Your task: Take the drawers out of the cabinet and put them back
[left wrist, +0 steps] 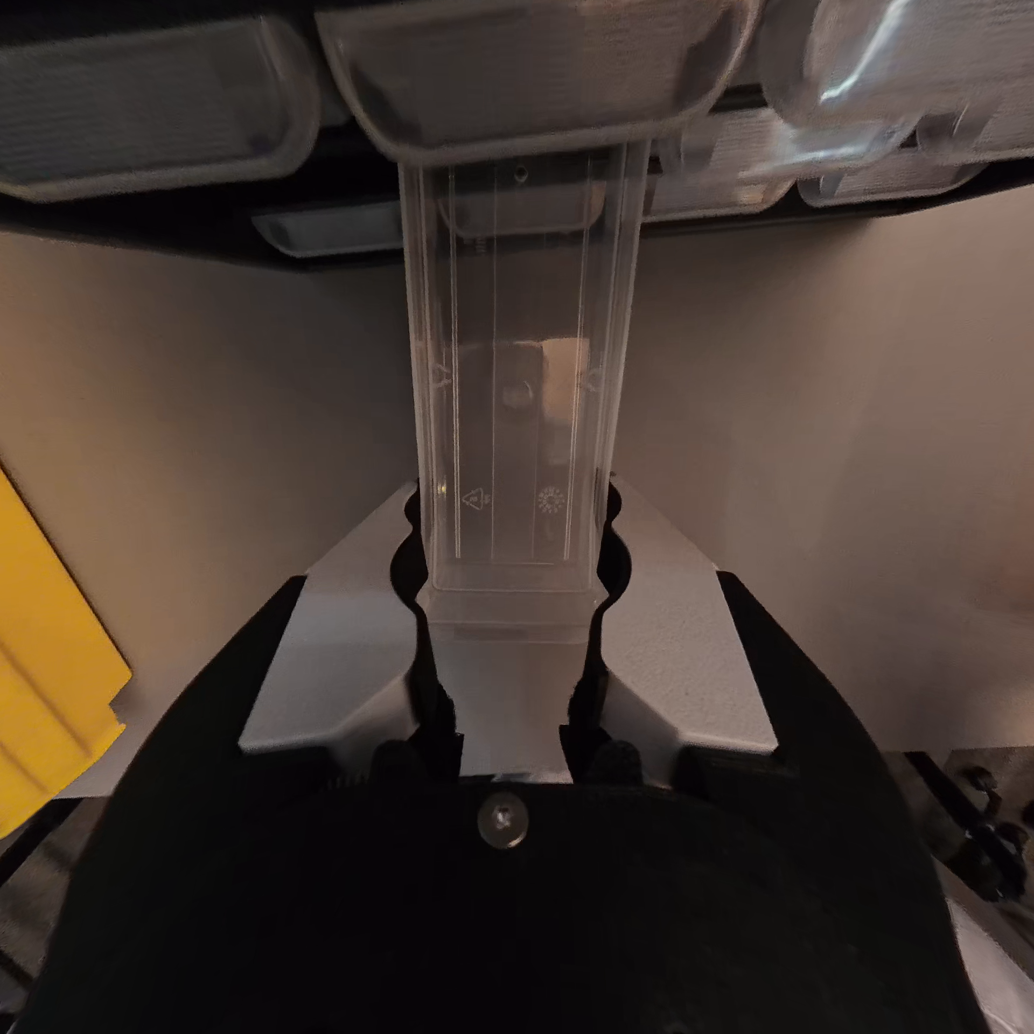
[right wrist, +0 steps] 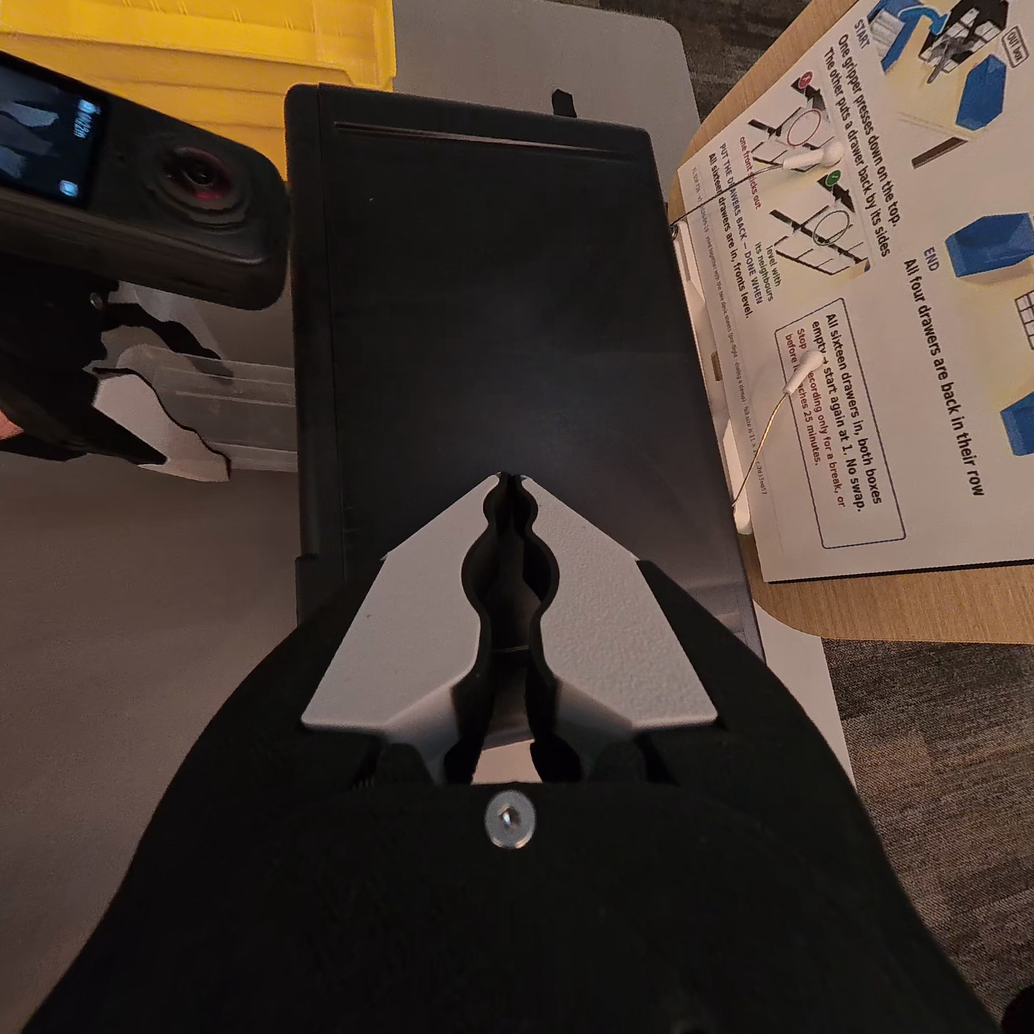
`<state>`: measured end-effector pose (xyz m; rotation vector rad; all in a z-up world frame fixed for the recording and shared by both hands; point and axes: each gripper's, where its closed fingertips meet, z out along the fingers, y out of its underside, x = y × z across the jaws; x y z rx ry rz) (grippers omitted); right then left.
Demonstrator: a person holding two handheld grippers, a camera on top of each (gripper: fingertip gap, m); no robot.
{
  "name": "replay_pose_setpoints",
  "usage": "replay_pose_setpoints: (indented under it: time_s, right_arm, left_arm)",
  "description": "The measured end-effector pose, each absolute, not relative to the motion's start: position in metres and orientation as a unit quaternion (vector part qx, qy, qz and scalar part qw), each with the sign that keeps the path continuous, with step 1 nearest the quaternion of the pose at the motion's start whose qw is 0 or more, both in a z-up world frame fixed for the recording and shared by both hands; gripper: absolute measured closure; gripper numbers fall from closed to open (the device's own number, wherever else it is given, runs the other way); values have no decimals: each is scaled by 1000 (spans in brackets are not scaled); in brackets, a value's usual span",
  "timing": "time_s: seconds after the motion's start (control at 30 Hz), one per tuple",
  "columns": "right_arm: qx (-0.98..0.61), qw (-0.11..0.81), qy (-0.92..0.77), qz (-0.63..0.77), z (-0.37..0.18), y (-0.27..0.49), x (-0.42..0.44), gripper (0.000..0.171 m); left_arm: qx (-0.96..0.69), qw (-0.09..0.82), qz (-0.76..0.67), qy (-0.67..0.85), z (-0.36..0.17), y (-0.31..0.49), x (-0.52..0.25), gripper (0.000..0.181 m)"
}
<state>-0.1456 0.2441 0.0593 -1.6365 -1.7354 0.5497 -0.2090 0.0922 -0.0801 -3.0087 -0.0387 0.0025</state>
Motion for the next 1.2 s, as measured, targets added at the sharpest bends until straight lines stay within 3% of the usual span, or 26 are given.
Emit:
replay_pose_setpoints:
  time_s: [0.4,0.53,0.63,0.77,1.0,1.07,1.2]
  right_arm:
    - [-629,341,-665,214,59,244,-146,171]
    - [-629,341,-665,216,59,244,-146,171]
    - [-628,342,-663,220,59,244,-146,171]
    - [-627,342,-664,222,59,244,-146,171]
    - [-627,344,-664,220,60,244,-146,171]
    - [-626,345,-663,223,59,244,-146,171]
    - [-628,343,-663,220,59,244,-146,171]
  left_arm:
    - [-989,150,-10,10,-93,125,-206,119]
    - [-976,216,-10,30,-79,137,-203,116]
    - [-967,250,-30,41,-67,136,-197,101]
    - [-945,311,-48,86,-48,120,-188,107]
    - [-768,528,154,328,-2,79,-184,115]
    - [-707,549,213,392,-7,69,-177,124]
    - [-658,527,247,479,-49,66,-167,122]
